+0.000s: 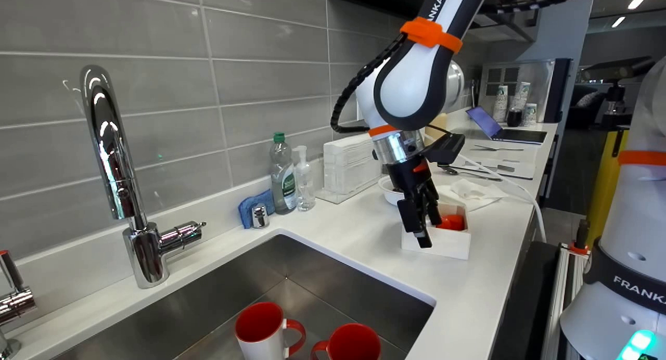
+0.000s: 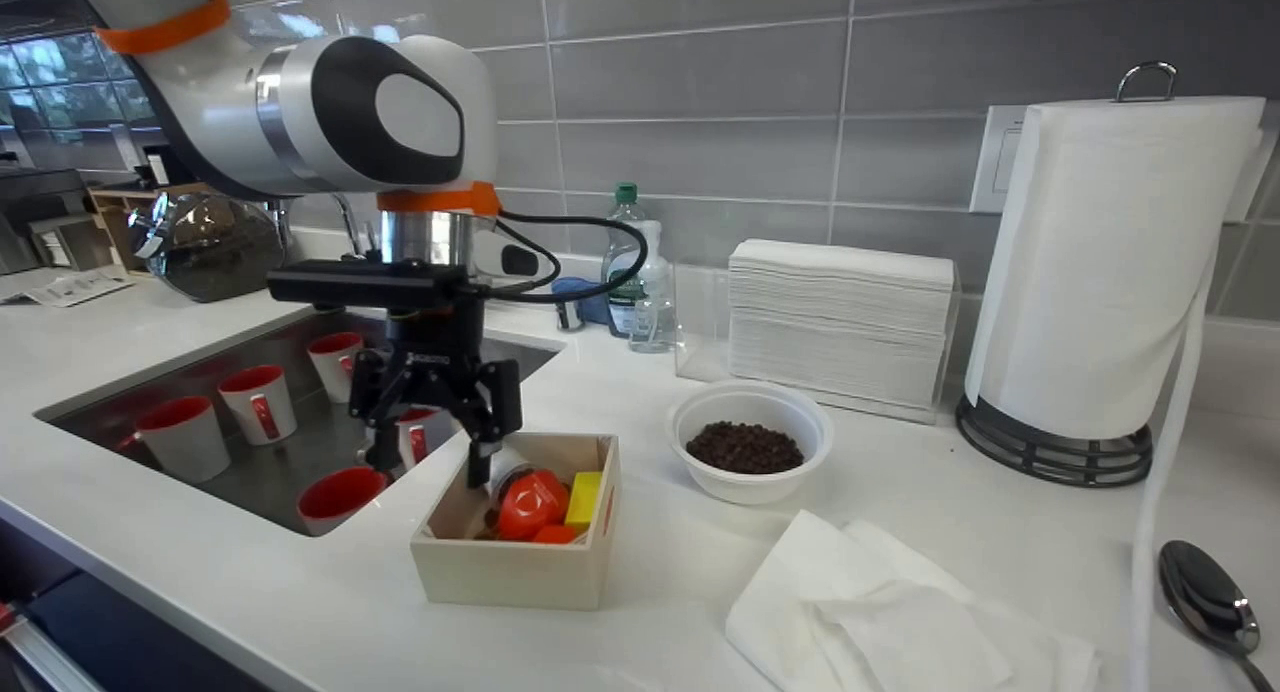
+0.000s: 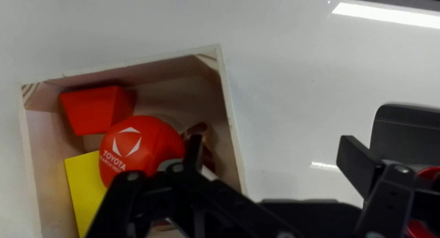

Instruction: Move the white box backwards.

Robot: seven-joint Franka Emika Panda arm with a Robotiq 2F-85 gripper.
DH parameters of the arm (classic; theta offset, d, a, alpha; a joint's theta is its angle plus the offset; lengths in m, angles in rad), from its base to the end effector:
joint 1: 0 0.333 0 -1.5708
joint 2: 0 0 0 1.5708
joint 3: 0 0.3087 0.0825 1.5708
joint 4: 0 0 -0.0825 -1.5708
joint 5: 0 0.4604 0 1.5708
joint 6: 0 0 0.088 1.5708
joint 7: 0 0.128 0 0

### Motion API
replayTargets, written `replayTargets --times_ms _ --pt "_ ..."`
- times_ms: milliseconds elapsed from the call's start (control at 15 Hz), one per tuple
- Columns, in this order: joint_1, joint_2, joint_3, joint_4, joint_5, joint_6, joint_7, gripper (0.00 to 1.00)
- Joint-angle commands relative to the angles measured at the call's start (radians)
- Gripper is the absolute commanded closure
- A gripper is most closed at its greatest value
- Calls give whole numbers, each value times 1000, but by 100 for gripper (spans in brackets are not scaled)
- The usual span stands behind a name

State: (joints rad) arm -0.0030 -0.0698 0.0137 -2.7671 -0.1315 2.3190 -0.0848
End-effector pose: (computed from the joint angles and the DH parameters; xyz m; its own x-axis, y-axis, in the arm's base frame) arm 0.3679 -0.0007 0.1151 0.9087 0.1822 -0.3755 0.2067 -0.9781 0.0256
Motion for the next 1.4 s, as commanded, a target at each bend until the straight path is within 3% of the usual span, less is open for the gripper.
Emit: replayTargets --times_ms 0,67,200,733,800,1333 --pt "5 66 0 1 -14 64 8 0" --pt "5 78 0 2 -13 74 8 0" --pt "4 94 -2 2 -11 92 5 26" --pt "3 97 -8 8 -57 114 20 96" --pt "2 98 -9 10 -68 116 21 100" --pt "7 121 -6 12 -89 177 1 100"
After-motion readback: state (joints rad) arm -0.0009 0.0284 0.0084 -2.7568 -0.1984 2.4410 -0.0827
